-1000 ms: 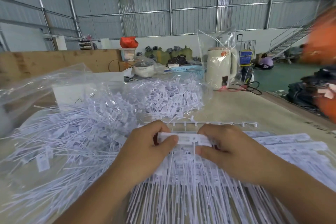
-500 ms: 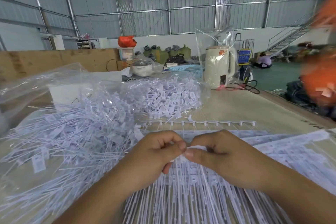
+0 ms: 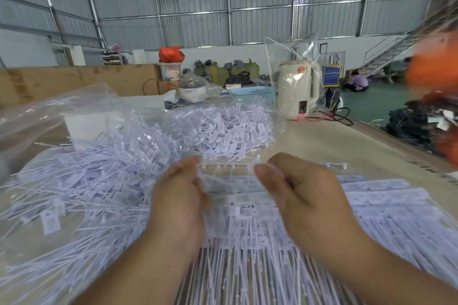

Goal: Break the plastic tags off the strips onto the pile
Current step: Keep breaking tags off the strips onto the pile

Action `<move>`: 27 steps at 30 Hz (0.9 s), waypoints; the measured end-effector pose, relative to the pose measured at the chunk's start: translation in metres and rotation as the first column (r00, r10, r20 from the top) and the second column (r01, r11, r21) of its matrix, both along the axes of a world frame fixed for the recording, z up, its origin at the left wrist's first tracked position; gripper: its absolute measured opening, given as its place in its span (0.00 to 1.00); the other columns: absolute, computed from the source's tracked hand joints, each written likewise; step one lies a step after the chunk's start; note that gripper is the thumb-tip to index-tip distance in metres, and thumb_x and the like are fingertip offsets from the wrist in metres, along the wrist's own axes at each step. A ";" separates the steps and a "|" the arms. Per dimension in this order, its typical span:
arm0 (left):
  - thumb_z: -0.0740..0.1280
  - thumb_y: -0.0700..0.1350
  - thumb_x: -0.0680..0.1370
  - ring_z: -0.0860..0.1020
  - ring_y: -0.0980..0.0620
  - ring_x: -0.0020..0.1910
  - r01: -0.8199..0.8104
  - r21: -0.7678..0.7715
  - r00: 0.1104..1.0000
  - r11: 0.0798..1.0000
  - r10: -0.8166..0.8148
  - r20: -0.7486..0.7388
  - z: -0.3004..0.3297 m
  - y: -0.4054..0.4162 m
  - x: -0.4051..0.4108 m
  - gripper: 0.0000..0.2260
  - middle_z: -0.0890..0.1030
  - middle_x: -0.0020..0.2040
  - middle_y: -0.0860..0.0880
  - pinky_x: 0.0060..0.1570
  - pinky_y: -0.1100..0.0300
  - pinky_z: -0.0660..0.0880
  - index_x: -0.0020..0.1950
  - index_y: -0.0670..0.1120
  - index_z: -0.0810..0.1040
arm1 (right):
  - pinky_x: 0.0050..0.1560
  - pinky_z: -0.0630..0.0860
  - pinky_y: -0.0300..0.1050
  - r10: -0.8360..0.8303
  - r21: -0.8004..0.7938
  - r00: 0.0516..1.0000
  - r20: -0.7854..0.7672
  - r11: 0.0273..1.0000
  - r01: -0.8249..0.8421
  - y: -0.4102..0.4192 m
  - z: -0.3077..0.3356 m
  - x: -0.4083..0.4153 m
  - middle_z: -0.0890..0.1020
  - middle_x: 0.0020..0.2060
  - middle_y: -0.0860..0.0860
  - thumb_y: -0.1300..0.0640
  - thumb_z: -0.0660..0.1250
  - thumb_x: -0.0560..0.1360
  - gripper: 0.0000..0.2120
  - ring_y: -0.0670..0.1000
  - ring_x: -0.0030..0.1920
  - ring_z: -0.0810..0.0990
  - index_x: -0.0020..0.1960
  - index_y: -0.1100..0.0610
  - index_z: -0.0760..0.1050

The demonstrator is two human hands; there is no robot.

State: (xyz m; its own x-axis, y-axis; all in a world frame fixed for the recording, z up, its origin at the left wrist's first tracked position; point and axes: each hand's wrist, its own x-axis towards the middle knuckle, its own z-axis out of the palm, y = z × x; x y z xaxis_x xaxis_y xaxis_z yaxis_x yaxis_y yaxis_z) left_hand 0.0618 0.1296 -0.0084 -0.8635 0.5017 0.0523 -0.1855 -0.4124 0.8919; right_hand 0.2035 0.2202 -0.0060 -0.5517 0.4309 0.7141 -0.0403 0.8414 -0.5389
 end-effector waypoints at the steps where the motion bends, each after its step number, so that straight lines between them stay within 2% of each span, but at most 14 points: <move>1: 0.63 0.38 0.81 0.66 0.59 0.19 -0.059 -0.029 0.998 0.998 0.059 0.000 0.002 -0.004 -0.012 0.08 0.70 0.23 0.53 0.18 0.68 0.63 0.52 0.47 0.80 | 0.27 0.63 0.40 0.040 -0.039 0.999 -0.023 0.998 -0.041 0.002 0.001 0.003 0.65 0.24 0.46 0.42 0.59 0.78 0.20 0.45 0.25 0.65 0.31 0.50 0.63; 2: 0.65 0.38 0.80 0.66 0.58 0.20 -0.080 -0.076 0.996 0.994 0.076 -0.057 0.002 -0.007 -0.020 0.08 0.71 0.24 0.53 0.20 0.67 0.64 0.53 0.48 0.80 | 0.26 0.61 0.37 0.101 -0.068 0.995 -0.009 0.992 -0.101 0.004 0.002 0.005 0.65 0.24 0.46 0.42 0.59 0.79 0.20 0.44 0.25 0.64 0.32 0.50 0.63; 4: 0.70 0.41 0.76 0.68 0.56 0.22 0.009 -0.171 0.971 0.985 -0.050 -0.234 0.002 -0.008 -0.017 0.07 0.73 0.26 0.51 0.22 0.65 0.65 0.51 0.52 0.82 | 0.27 0.60 0.36 0.214 -0.091 0.970 0.115 0.975 -0.204 0.005 0.000 0.007 0.66 0.24 0.46 0.38 0.58 0.79 0.18 0.43 0.25 0.64 0.36 0.48 0.68; 5: 0.71 0.42 0.76 0.70 0.56 0.22 0.093 -0.213 0.932 0.973 -0.160 -0.326 0.001 -0.006 -0.008 0.07 0.75 0.27 0.51 0.23 0.65 0.67 0.49 0.53 0.83 | 0.27 0.60 0.35 0.237 -0.091 0.952 0.192 0.971 -0.223 0.006 -0.003 0.006 0.67 0.24 0.46 0.36 0.56 0.77 0.15 0.43 0.24 0.64 0.41 0.46 0.70; 7: 0.68 0.43 0.78 0.74 0.59 0.26 0.199 -0.302 0.793 0.932 -0.334 -0.509 -0.001 -0.003 0.010 0.07 0.78 0.29 0.55 0.26 0.69 0.69 0.47 0.54 0.84 | 0.27 0.59 0.37 0.259 -0.096 0.921 0.290 0.966 -0.242 0.008 -0.009 0.005 0.68 0.24 0.47 0.34 0.55 0.74 0.14 0.44 0.24 0.64 0.50 0.42 0.70; 9: 0.63 0.41 0.81 0.72 0.65 0.24 0.196 -0.351 0.692 0.916 -0.383 -0.612 0.000 -0.004 0.015 0.11 0.77 0.27 0.60 0.25 0.74 0.66 0.46 0.52 0.83 | 0.28 0.59 0.38 0.284 -0.115 0.907 0.310 0.959 -0.261 0.010 -0.011 0.005 0.68 0.25 0.49 0.34 0.57 0.75 0.13 0.44 0.24 0.64 0.52 0.42 0.68; 12: 0.62 0.43 0.81 0.65 0.60 0.21 0.179 -0.409 0.652 0.895 -0.419 -0.632 0.001 -0.010 0.006 0.11 0.69 0.22 0.58 0.23 0.70 0.63 0.46 0.54 0.83 | 0.29 0.61 0.44 0.308 -0.126 0.912 0.269 0.951 -0.284 0.012 -0.012 0.006 0.69 0.28 0.54 0.34 0.59 0.74 0.13 0.48 0.26 0.64 0.50 0.41 0.68; 14: 0.62 0.43 0.81 0.64 0.58 0.21 0.173 -0.418 0.672 0.892 -0.417 -0.612 0.000 -0.011 0.002 0.12 0.66 0.22 0.55 0.23 0.68 0.62 0.46 0.55 0.83 | 0.30 0.63 0.50 0.335 -0.186 0.922 0.193 0.935 -0.301 0.012 -0.011 0.005 0.70 0.31 0.59 0.34 0.60 0.73 0.12 0.56 0.29 0.65 0.48 0.41 0.68; 15: 0.62 0.43 0.82 0.64 0.58 0.20 0.184 -0.421 0.681 0.888 -0.423 -0.597 0.000 -0.011 0.002 0.12 0.66 0.22 0.55 0.23 0.68 0.62 0.46 0.55 0.83 | 0.30 0.63 0.50 0.351 -0.213 0.922 0.162 0.925 -0.315 0.011 -0.011 0.005 0.71 0.33 0.60 0.34 0.61 0.72 0.12 0.56 0.30 0.65 0.47 0.40 0.68; 18: 0.62 0.50 0.80 0.66 0.60 0.21 0.274 -0.395 0.678 0.877 -0.468 -0.567 0.000 -0.009 0.012 0.10 0.69 0.23 0.57 0.24 0.68 0.64 0.45 0.54 0.82 | 0.29 0.62 0.47 0.376 -0.223 0.910 0.175 0.915 -0.335 0.009 -0.015 0.002 0.75 0.33 0.57 0.34 0.61 0.73 0.14 0.48 0.27 0.64 0.49 0.41 0.64; 20: 0.60 0.59 0.74 0.67 0.59 0.22 0.302 -0.363 0.693 0.882 -0.464 -0.551 -0.002 -0.009 0.021 0.13 0.69 0.23 0.56 0.25 0.69 0.66 0.45 0.55 0.82 | 0.30 0.63 0.48 0.359 -0.214 0.914 0.188 0.923 -0.319 0.009 -0.018 0.000 0.80 0.37 0.59 0.34 0.60 0.73 0.16 0.48 0.26 0.65 0.49 0.43 0.62; 22: 0.60 0.62 0.70 0.67 0.57 0.23 0.346 -0.342 0.727 0.873 -0.481 -0.491 -0.001 -0.010 0.025 0.16 0.68 0.23 0.54 0.25 0.68 0.66 0.46 0.57 0.82 | 0.30 0.62 0.47 0.333 -0.216 0.928 0.170 0.931 -0.295 0.009 -0.019 0.000 0.81 0.38 0.61 0.33 0.60 0.73 0.17 0.48 0.25 0.64 0.49 0.44 0.61; 24: 0.62 0.61 0.70 0.66 0.55 0.23 0.401 -0.345 0.729 0.848 -0.524 -0.440 0.001 -0.012 0.025 0.15 0.69 0.23 0.52 0.25 0.67 0.65 0.47 0.57 0.83 | 0.29 0.62 0.48 0.322 -0.218 0.933 0.157 0.933 -0.286 0.009 -0.018 -0.001 0.80 0.38 0.63 0.32 0.60 0.72 0.18 0.49 0.25 0.64 0.49 0.44 0.61; 27: 0.64 0.50 0.78 0.67 0.56 0.24 0.422 -0.369 0.716 0.828 -0.554 -0.425 0.002 -0.011 0.021 0.07 0.69 0.23 0.52 0.25 0.66 0.65 0.47 0.56 0.83 | 0.34 0.70 0.61 0.364 -0.273 0.925 0.108 0.905 -0.325 0.009 -0.017 -0.001 0.79 0.37 0.63 0.31 0.60 0.72 0.20 0.60 0.31 0.74 0.49 0.45 0.62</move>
